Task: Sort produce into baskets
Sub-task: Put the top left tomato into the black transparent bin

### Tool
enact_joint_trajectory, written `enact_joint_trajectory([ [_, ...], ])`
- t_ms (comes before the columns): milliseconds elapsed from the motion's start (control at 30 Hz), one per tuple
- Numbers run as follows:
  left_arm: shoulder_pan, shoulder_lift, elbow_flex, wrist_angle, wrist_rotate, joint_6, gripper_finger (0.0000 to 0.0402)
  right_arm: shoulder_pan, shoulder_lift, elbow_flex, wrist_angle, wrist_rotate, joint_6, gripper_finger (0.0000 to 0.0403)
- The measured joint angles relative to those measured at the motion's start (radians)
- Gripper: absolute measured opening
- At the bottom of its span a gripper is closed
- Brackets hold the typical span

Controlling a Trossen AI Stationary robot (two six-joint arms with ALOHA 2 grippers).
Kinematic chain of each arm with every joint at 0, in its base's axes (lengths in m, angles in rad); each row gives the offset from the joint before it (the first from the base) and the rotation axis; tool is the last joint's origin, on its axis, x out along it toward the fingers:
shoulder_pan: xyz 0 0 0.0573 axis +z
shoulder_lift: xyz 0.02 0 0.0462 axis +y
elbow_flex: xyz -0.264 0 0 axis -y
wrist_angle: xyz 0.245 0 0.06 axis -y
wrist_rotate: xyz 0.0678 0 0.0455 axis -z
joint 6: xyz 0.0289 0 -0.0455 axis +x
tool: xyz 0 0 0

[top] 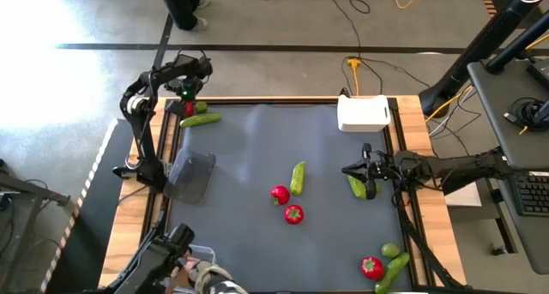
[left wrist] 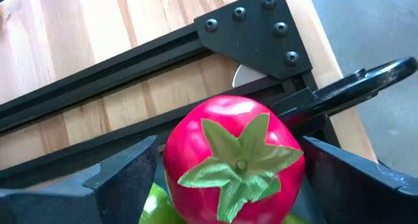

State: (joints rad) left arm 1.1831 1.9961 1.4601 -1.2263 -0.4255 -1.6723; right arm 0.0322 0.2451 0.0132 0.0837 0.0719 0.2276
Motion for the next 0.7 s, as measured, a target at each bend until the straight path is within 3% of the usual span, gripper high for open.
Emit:
enact_joint_trajectory([
  [300,0.002,-0.001,0.000,0.001,0.012,0.007,0.0299,0.000,0.000,0.000,0.000,0.000,0.000,0.0013],
  [700,0.002,-0.023,0.000,-0.004,0.055,0.082,0.0292,0.000,0.000,0.000,0.000,0.000,0.000,0.0013],
])
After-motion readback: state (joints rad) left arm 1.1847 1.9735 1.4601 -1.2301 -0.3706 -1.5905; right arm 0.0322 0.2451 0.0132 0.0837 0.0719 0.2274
